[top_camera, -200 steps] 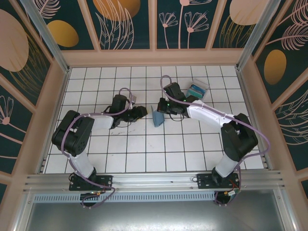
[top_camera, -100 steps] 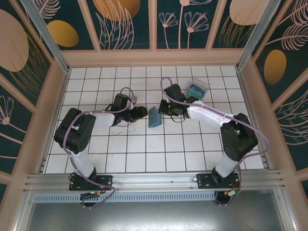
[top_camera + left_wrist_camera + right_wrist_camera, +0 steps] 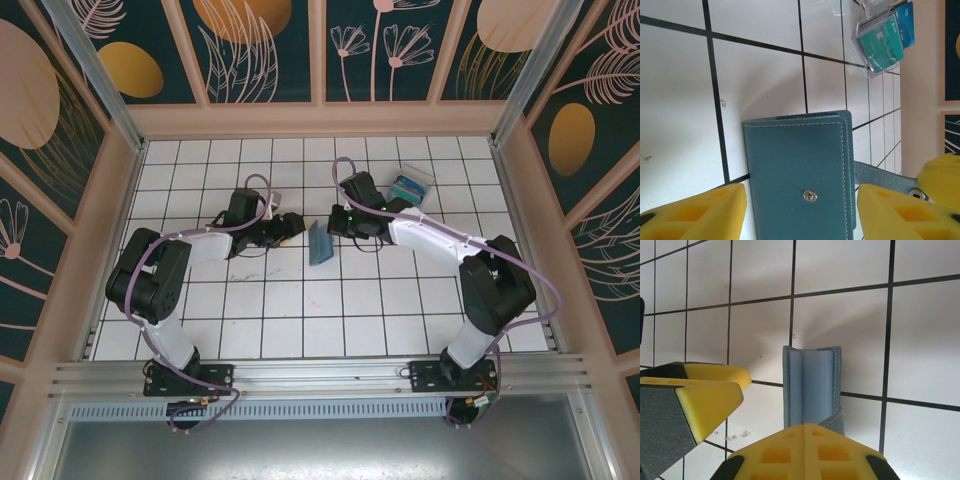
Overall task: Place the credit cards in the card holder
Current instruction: Open the card holder at the center of the table.
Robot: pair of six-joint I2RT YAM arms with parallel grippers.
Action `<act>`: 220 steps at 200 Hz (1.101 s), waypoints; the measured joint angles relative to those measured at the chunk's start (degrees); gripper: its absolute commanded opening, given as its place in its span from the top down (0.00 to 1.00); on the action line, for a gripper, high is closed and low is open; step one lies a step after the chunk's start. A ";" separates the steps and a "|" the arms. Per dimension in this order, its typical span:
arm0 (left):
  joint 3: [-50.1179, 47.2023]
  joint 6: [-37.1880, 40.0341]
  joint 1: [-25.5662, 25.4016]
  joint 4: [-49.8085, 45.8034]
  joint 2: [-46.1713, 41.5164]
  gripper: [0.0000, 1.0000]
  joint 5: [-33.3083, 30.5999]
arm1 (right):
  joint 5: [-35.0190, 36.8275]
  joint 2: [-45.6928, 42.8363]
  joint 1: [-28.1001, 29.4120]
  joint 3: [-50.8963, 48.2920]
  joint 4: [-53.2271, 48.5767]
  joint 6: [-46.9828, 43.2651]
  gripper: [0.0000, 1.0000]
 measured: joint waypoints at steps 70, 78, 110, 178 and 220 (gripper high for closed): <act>3.56 0.90 -1.31 -2.84 0.09 0.38 1.95 | 0.24 -0.66 1.38 1.27 -0.57 0.83 1.00; 4.42 1.79 -1.79 -3.65 0.26 0.43 1.49 | 0.24 -0.66 1.44 1.27 -0.59 1.05 1.00; 6.21 4.72 -2.91 -8.02 2.51 0.65 -1.97 | 0.26 -0.66 1.46 1.27 -0.59 1.64 1.00; 6.51 9.53 -2.89 -14.80 3.04 0.89 -11.82 | 3.39 -2.27 1.46 -0.79 -0.72 1.55 0.87; 4.68 8.79 -2.89 -12.94 2.91 0.92 -12.28 | 8.87 -3.74 -0.96 -6.14 -1.03 0.57 0.57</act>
